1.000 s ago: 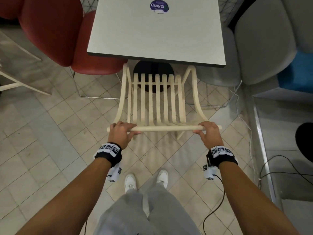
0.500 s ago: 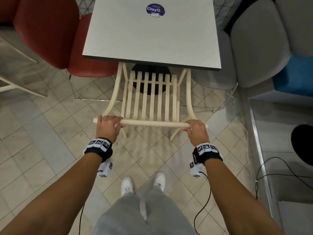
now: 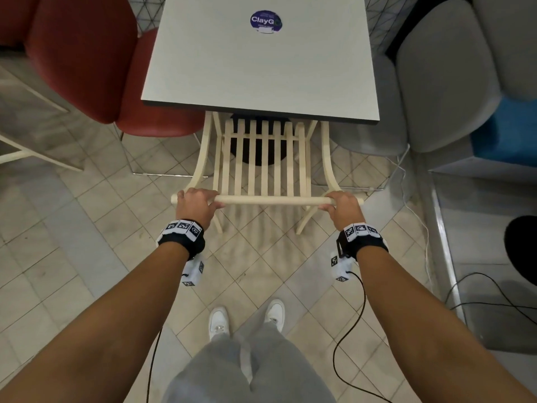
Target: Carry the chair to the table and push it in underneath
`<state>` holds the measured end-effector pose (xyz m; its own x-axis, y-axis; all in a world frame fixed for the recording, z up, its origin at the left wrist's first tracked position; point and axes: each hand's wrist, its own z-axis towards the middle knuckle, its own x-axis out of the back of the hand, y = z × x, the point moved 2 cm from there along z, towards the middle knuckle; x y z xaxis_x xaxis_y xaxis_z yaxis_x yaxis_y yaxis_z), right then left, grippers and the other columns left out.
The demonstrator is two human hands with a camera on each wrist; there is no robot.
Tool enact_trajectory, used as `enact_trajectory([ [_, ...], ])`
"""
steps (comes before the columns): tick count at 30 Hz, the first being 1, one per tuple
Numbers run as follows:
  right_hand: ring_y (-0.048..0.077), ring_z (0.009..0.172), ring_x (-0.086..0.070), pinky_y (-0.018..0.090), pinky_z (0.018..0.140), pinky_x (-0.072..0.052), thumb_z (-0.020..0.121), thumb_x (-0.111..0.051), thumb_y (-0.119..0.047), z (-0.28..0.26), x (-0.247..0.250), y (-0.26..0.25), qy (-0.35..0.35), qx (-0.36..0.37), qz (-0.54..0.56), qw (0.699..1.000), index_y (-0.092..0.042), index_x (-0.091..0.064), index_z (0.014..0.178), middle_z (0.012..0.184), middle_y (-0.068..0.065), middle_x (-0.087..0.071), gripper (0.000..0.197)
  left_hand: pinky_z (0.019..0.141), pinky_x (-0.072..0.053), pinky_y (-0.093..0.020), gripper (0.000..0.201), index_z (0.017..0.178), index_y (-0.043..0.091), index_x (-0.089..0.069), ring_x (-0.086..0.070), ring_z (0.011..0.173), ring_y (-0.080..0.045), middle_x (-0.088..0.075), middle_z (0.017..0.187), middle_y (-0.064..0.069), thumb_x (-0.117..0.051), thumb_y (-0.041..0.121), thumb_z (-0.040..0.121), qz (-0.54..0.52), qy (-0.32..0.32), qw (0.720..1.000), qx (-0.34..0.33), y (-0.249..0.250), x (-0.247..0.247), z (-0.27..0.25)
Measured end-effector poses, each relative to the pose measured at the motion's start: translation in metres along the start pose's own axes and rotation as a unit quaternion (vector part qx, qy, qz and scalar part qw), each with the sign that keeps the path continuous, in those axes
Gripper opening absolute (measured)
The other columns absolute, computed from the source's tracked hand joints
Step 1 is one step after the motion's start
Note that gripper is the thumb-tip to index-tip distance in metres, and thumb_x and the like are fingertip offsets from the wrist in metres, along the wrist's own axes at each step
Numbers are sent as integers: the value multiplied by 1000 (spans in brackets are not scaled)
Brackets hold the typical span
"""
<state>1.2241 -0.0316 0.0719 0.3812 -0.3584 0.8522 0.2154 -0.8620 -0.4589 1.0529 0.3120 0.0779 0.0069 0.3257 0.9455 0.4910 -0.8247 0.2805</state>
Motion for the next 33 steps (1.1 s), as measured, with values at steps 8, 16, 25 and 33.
enact_trajectory([
  [8,33,108,-58,48,98,-49,84,-75,-33,-2,-3,-3,7,-22,4,1000,-11,-70,108,104,14,-69,33,96,-41,-46,36,108,26,-74,-63,98,-30,-77,105,-3,-63,50,85,-2,-1,1000,-4,-1,3,-1],
  [16,35,105,-57,46,96,-48,85,-74,-33,-7,-3,-12,3,-24,-9,1000,-8,-72,107,102,16,-69,34,92,-45,-45,34,104,24,-76,-63,92,-31,-77,94,-5,-65,49,84,1,7,1000,-2,-3,10,-4],
  [25,35,115,-52,45,103,-42,89,-71,-29,-12,-1,-16,-4,-26,1,1000,-6,-67,117,111,17,-66,36,103,-39,-48,28,105,18,-74,-65,102,-33,-77,107,-4,-64,38,88,-53,9,999,1,0,10,-12],
  [33,21,134,-44,36,117,-31,92,-62,-16,-72,6,-20,77,-7,103,992,-15,-58,130,137,6,-56,38,114,-42,-44,44,132,12,-60,-54,132,-27,-60,139,-9,-61,30,92,-170,49,984,23,-9,8,-69],
])
